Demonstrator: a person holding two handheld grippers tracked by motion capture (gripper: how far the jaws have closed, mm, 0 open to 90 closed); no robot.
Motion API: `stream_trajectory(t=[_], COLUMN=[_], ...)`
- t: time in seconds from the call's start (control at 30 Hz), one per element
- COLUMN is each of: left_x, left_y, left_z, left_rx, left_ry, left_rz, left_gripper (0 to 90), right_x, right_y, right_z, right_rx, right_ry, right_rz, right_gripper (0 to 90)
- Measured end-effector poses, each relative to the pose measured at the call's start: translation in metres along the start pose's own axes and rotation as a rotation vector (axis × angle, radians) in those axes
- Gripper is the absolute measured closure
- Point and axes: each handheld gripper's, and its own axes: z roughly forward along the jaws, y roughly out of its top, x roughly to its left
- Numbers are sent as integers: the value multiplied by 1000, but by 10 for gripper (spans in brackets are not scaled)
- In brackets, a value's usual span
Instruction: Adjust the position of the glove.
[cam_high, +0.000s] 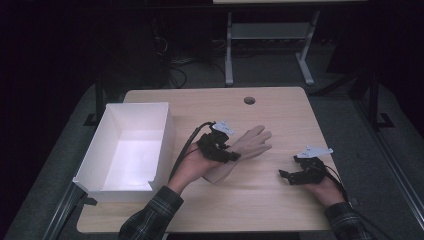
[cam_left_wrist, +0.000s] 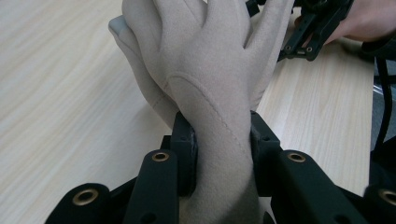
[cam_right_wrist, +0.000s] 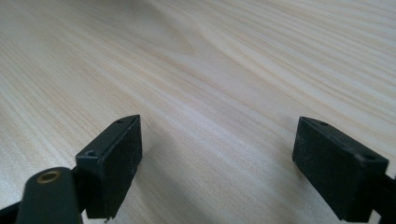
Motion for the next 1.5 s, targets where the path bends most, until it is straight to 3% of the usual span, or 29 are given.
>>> stream_trajectory(t=[0.37,0.73,1.2,1.5], left_x=[7,23,46,63], left_y=[2,0,-24,-52], left_z=[-50,-102,-146,-178], left_rx=[-50,-88,-123,-133], left_ry=[74,147,218,283], left_rz=[-39,-62,-141,-202], left_gripper=[692,692,692,692], right_x=[0,-1,-1,-1], right_y=[0,1,1,1], right_z=[1,1,1,1], right_rx=[3,5,6,6], right_ry=[10,13,12,12], right_rz=[-7,-14,-16,-16], right_gripper=[130,128,128,129])
